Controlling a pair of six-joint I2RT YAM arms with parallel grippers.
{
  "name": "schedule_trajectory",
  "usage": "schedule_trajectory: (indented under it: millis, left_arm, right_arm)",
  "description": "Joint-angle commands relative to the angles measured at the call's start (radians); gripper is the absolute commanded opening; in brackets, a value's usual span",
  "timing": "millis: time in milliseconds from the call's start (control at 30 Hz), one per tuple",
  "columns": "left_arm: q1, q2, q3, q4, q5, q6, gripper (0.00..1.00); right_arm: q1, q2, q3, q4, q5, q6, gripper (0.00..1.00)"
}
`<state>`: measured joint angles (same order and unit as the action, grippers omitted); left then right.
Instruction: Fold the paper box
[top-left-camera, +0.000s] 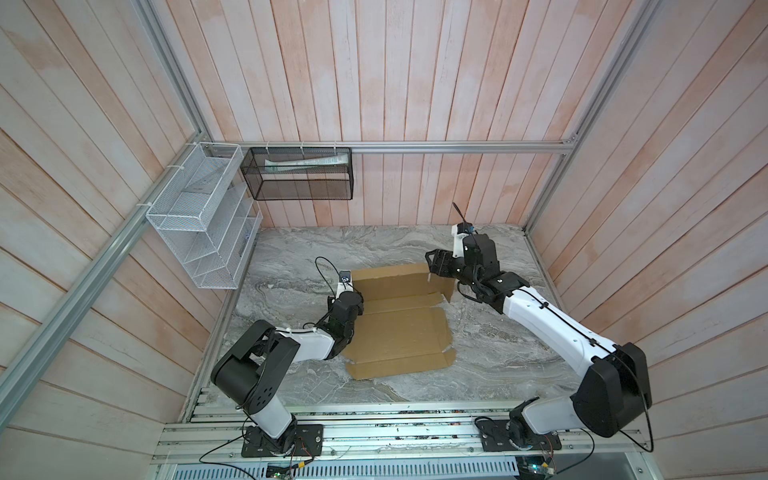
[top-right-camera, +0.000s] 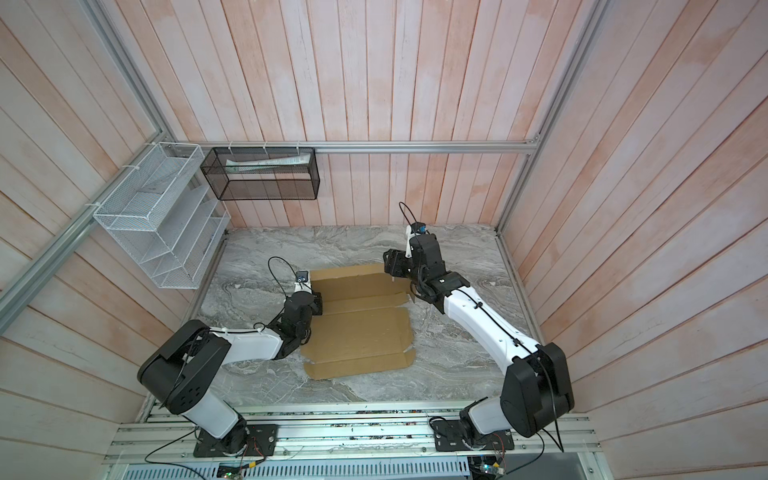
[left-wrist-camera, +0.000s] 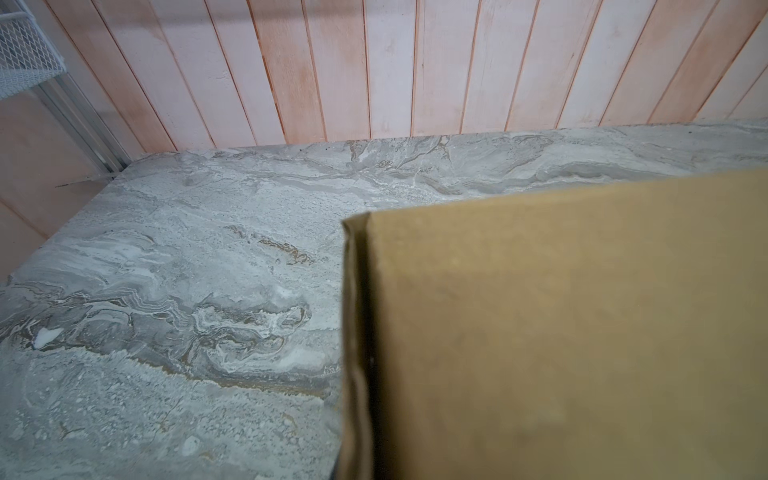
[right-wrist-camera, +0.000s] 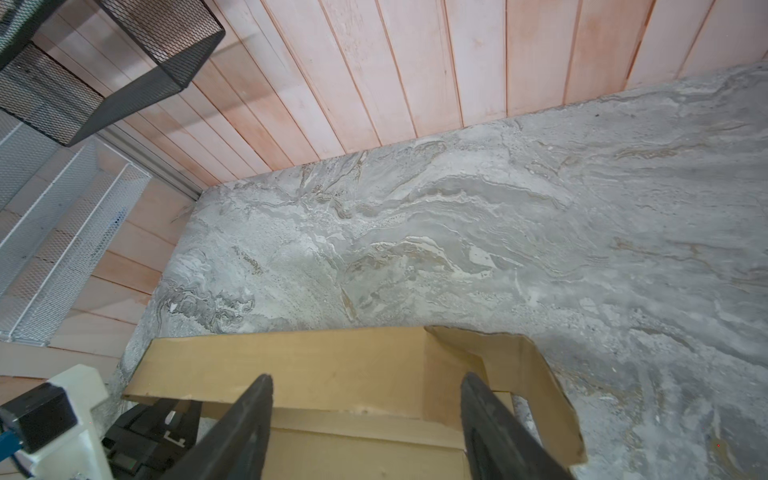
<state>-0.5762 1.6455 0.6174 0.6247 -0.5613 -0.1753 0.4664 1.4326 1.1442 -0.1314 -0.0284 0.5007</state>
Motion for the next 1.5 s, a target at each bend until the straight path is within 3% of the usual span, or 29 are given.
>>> schedule_trajectory:
  millis: [0,1133,1467]
  left_arm:
    - [0.001,-0.023,-0.013,0.009,-0.006,-0.015,0.0]
    - [0.002,-0.039,-0.036,0.01,-0.008,-0.018,0.0]
    - [0.001,-0.039,-0.033,0.009,0.001,-0.022,0.0]
  right_arm:
    - [-0.017,-0.017,-0.024,-0.004,-0.059,0.022,0.72]
    - [-0.051,0.109,-0.113,0.193,-0.252,0.114,0.71]
    - [-0.028,0.117,-0.114,0.202,-0.253,0.125,0.71]
